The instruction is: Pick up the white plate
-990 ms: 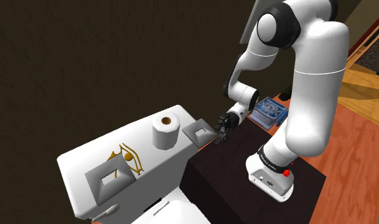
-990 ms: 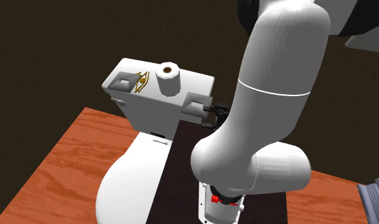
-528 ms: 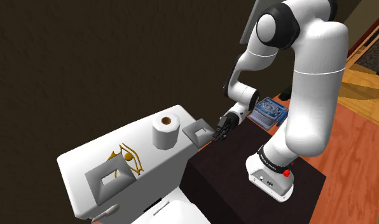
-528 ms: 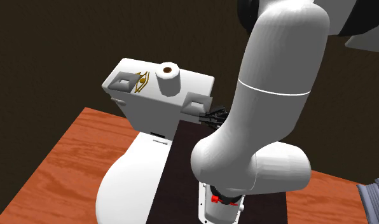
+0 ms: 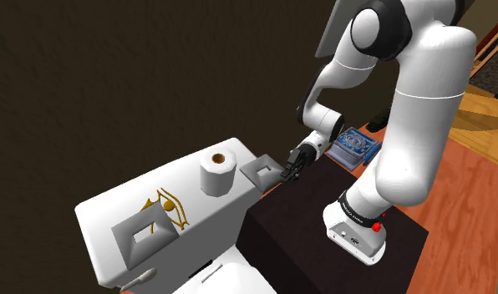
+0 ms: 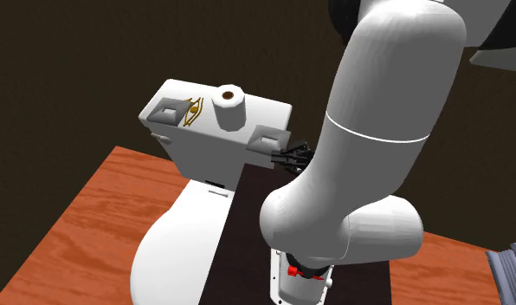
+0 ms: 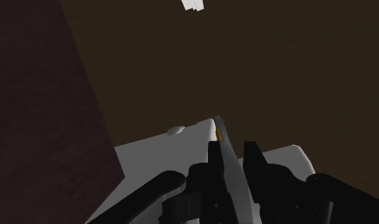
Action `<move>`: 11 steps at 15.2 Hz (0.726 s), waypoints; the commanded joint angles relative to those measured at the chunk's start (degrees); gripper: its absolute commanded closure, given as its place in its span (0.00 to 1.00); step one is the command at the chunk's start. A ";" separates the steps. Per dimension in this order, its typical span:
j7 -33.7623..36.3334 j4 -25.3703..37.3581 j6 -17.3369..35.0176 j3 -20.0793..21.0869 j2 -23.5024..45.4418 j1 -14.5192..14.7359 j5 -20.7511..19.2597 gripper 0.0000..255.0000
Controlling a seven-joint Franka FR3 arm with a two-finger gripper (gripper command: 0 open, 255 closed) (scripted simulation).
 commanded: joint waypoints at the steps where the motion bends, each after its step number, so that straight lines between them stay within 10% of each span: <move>1: 1.99 -1.15 0.34 -1.18 -3.11 0.53 -0.85 1.00; 11: 12.14 -5.34 2.51 -5.57 -17.58 1.45 -5.14 1.00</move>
